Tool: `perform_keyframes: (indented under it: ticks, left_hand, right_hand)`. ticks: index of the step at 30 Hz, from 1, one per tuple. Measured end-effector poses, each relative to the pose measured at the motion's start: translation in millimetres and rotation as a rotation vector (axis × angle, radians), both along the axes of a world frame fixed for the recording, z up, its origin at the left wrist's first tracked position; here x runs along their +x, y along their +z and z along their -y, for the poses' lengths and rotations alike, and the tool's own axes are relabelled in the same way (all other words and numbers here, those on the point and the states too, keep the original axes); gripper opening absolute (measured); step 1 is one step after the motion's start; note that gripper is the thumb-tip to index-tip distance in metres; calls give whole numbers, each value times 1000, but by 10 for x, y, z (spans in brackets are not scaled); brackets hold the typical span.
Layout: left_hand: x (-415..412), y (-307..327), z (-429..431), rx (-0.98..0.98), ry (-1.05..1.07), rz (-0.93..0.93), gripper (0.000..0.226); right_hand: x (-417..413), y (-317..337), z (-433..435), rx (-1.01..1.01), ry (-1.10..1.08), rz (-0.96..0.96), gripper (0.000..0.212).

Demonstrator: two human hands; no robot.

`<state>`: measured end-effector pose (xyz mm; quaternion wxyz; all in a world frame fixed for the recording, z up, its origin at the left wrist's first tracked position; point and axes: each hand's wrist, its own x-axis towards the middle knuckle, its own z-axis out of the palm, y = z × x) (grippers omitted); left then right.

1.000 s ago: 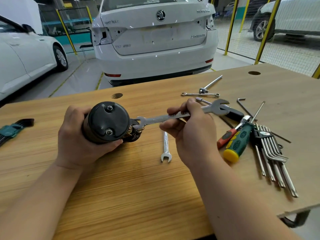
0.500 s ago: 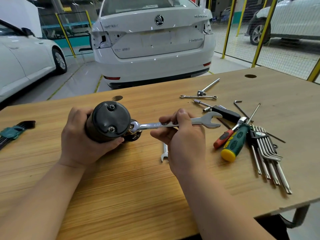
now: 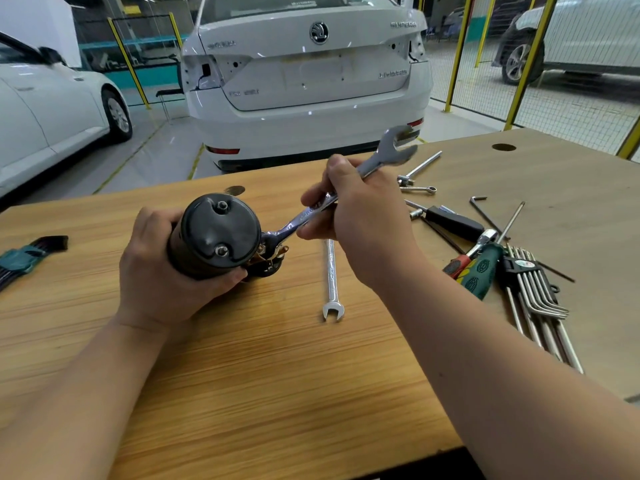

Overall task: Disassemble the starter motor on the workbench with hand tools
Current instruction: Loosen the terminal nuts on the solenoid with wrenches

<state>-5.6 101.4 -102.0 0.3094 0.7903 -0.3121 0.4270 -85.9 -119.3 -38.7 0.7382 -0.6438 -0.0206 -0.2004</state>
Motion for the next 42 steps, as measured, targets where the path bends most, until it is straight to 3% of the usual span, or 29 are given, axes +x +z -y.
perform_keyframes:
  ticks: [7,10,12,17,21,23,29,31,42]
  left_hand:
    - [-14,15,4,-3,-7,-23,75]
    - [-8,18,-8,-4,-33,-36,62]
    - [-5,29,-9,-4,-44,-49,67]
    - [24,10,-31,-14,-77,-90,72]
    - [41,-16,-35,-10,-72,-68,70]
    - [19,3,-16,-27,-72,-81,71]
    - [-32,28,1,-27,-44,-53,64]
    - [-32,9,11,-14,-5,-40,76]
    - [-50,42,35,21,45,-3,80]
  right_hand:
    - [104,244,59,-421,125,90,37]
    - [134,327,92,-479,213,92,37]
    - [148,334,102,-465,243,94,37]
    - [118,197,130,-316,214,116,37]
    - [34,11,199,138,68,180,39]
    - [-40,-106,195,260,23,163,44]
    - [-230,-412,-107,354,-12,59,39]
    - [-250,-459,-169,373,-22,78,39]
    - [-326,-500,-377,450,-115,70,45]
